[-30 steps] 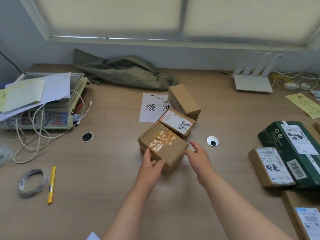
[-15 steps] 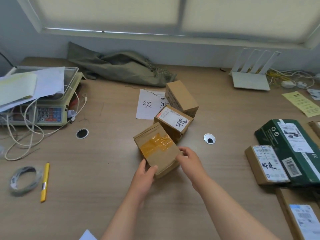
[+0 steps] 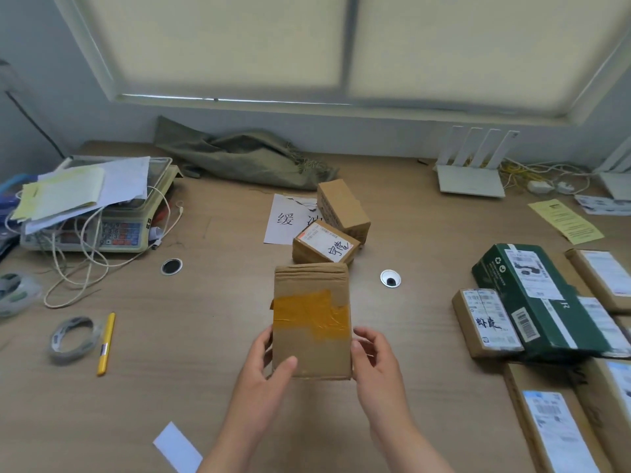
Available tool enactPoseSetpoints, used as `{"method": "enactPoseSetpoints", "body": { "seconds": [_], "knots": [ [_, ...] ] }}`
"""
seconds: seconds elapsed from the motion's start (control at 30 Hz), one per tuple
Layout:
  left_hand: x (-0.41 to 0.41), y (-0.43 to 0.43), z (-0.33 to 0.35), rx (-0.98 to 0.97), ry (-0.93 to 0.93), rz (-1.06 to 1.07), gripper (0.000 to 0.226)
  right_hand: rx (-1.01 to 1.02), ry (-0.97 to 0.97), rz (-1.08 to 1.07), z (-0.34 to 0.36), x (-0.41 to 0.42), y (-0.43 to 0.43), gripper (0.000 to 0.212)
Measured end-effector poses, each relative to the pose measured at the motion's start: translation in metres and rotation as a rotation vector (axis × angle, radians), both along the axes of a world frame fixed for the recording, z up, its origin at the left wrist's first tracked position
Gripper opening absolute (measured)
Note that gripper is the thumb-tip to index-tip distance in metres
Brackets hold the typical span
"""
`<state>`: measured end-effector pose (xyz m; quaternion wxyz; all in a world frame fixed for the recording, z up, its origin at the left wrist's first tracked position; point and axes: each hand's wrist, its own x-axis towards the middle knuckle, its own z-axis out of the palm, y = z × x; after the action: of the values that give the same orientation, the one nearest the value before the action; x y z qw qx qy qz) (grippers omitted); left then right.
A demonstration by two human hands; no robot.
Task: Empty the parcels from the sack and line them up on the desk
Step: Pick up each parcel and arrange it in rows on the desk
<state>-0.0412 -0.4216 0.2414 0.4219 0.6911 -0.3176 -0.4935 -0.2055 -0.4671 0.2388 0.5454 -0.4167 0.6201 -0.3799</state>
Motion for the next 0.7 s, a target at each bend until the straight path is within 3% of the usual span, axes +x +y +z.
{"method": "enactPoseSetpoints", "body": {
  "seconds": [0.13, 0.23, 0.3, 0.4, 0.5, 0.57, 0.63, 0.7],
  "knots": [
    [-0.013, 0.007, 0.037, -0.113, -0.039, -0.019, 0.054, 0.008, -0.039, 0.179, 0.028, -0.034, 0.007, 0.048],
    [-0.025, 0.013, 0.060, -0.201, -0.071, -0.034, 0.060, 0.023, -0.211, 0.241, 0.041, -0.049, 0.008, 0.088],
    [-0.035, 0.016, 0.070, -0.228, -0.112, -0.044, 0.067, -0.015, -0.288, 0.250, 0.049, -0.056, 0.009, 0.097],
    [-0.050, 0.019, 0.081, -0.213, -0.160, -0.058, 0.082, -0.097, -0.255, 0.231, 0.060, -0.062, 0.013, 0.072],
    [-0.062, 0.023, 0.089, -0.168, -0.153, -0.068, 0.111, -0.145, -0.238, 0.183, 0.065, -0.065, 0.018, 0.034],
    [-0.066, 0.024, 0.091, -0.149, -0.116, -0.068, 0.120, -0.153, -0.243, 0.154, 0.067, -0.067, 0.022, 0.023],
    [-0.067, 0.025, 0.092, -0.140, -0.050, -0.083, 0.118, -0.140, -0.246, 0.150, 0.070, -0.068, 0.025, 0.023],
    [-0.066, 0.027, 0.090, -0.168, 0.102, -0.082, 0.099, -0.112, -0.237, 0.166, 0.072, -0.070, 0.026, 0.026]
  ]
}}
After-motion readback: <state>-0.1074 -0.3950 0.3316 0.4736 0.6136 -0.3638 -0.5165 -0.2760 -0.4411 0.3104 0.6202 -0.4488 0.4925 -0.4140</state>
